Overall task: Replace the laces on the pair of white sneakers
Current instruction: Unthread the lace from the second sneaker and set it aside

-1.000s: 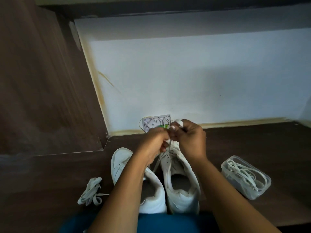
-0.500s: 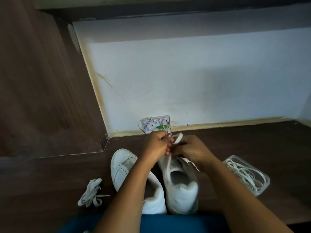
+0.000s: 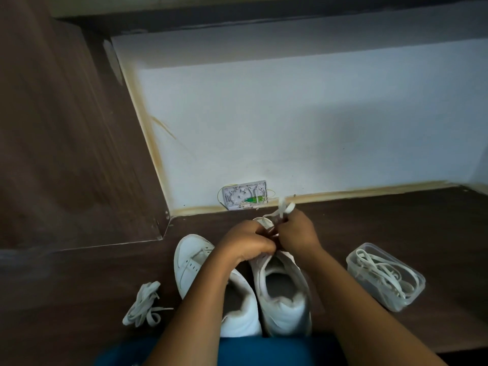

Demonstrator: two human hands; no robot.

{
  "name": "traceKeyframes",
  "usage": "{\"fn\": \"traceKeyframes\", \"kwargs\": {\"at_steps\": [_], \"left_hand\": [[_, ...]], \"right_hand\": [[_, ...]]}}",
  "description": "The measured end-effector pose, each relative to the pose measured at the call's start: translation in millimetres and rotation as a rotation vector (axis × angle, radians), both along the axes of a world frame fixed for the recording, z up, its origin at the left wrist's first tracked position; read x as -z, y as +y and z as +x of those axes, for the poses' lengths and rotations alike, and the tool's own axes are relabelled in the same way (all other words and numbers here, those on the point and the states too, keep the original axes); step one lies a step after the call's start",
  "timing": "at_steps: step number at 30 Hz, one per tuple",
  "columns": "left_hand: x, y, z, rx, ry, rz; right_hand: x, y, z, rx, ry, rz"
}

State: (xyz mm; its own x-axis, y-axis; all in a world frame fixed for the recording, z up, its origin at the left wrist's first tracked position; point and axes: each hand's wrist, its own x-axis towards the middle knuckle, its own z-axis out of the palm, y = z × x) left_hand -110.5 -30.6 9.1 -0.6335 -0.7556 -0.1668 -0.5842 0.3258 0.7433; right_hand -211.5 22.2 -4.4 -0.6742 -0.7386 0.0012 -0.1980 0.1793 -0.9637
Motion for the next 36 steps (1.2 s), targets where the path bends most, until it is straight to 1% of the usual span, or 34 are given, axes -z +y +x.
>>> {"fn": "traceKeyframes", "kwargs": {"at_steps": [2,3,4,5,6,8,9,10,11,12,14,15,16,19,20,21,24,27,28,29,32,33,34,36], "left_hand": [[2.4,0.5,-3.1,-0.001,-0.038,-0.104],[3.1,0.3,-4.2,0.004,-0.06,-0.144],[2.8,0.1,-4.8,0.009,-0.082,-0.172],[2.3,-0.7,-4.8,0.016,-0.117,-0.197],[1.9,-2.2,-4.8,0.036,-0.163,-0.236],[0.1,-5.5,-6.7,0.069,-0.251,-0.327],[-0.5,-6.6,-7.0,0.071,-0.263,-0.363],[0.1,-7.3,-7.3,0.072,-0.263,-0.38],[1.2,-7.6,-7.7,0.074,-0.264,-0.385],[2.1,-7.5,-7.6,0.08,-0.272,-0.381],[5.2,-8.3,-7.9,0.102,-0.284,-0.338],[6.5,-8.6,-7.7,0.109,-0.294,-0.318],[7.5,-9.0,-7.7,0.114,-0.307,-0.317],[8.7,-9.7,-7.9,0.135,-0.36,-0.337],[9.3,-10.1,-7.4,0.131,-0.324,-0.32],[11.0,-11.3,-6.6,0.114,-0.235,-0.282],[15.9,-10.8,-2.5,-0.015,0.139,-0.103],[14.4,-5.8,-2.9,-0.108,0.437,0.068],[12.8,-5.3,-3.3,-0.113,0.484,0.104],[11.5,-5.1,-3.6,-0.095,0.491,0.113],[12.3,-6.9,-4.8,-0.045,0.393,0.097],[11.6,-6.8,-4.7,-0.089,0.423,0.147],[10.2,-6.9,-4.5,-0.167,0.523,0.257],[5.8,-7.8,-3.6,-0.386,0.808,0.583]], "right_hand": [[-8.9,1.4,-5.1,0.113,-0.423,-0.22],[-11.9,2.4,-12.0,0.188,-0.542,-0.311],[-13.9,4.7,-19.1,0.24,-0.535,-0.325],[-14.3,7.7,-26.3,0.242,-0.408,-0.258],[-15.2,12.7,-30.1,0.188,-0.21,-0.13],[-16.9,20.4,-27.9,-0.096,0.208,0.157],[-17.3,21.8,-22.9,-0.25,0.278,0.263],[-19.2,22.7,-16.3,-0.374,0.273,0.331],[-17.7,22.3,-12.1,-0.436,0.302,0.384],[-17.7,20.6,-7.6,-0.452,0.401,0.419],[-15.4,18.3,-3.6,-0.361,0.673,0.451],[-15.2,19.0,-2.8,-0.31,0.717,0.447],[-15.4,19.6,-1.7,-0.276,0.723,0.427],[-15.6,19.4,-3.3,-0.261,0.684,0.419],[-16.9,19.5,-2.9,-0.263,0.682,0.423],[-16.6,19.1,-3.1,-0.26,0.682,0.427],[-15.3,17.7,-3.5,-0.234,0.679,0.443],[-12.8,16.4,-4.6,-0.19,0.688,0.442],[-13.1,16.6,-3.3,-0.18,0.674,0.427],[-11.5,16.1,-2.6,-0.177,0.66,0.406],[-8.0,14.7,3.8,-0.172,0.64,0.346],[-7.1,13.7,5.4,-0.164,0.648,0.335],[-7.5,13.4,6.6,-0.148,0.652,0.333],[-8.0,11.3,5.1,-0.127,0.641,0.347]]}}
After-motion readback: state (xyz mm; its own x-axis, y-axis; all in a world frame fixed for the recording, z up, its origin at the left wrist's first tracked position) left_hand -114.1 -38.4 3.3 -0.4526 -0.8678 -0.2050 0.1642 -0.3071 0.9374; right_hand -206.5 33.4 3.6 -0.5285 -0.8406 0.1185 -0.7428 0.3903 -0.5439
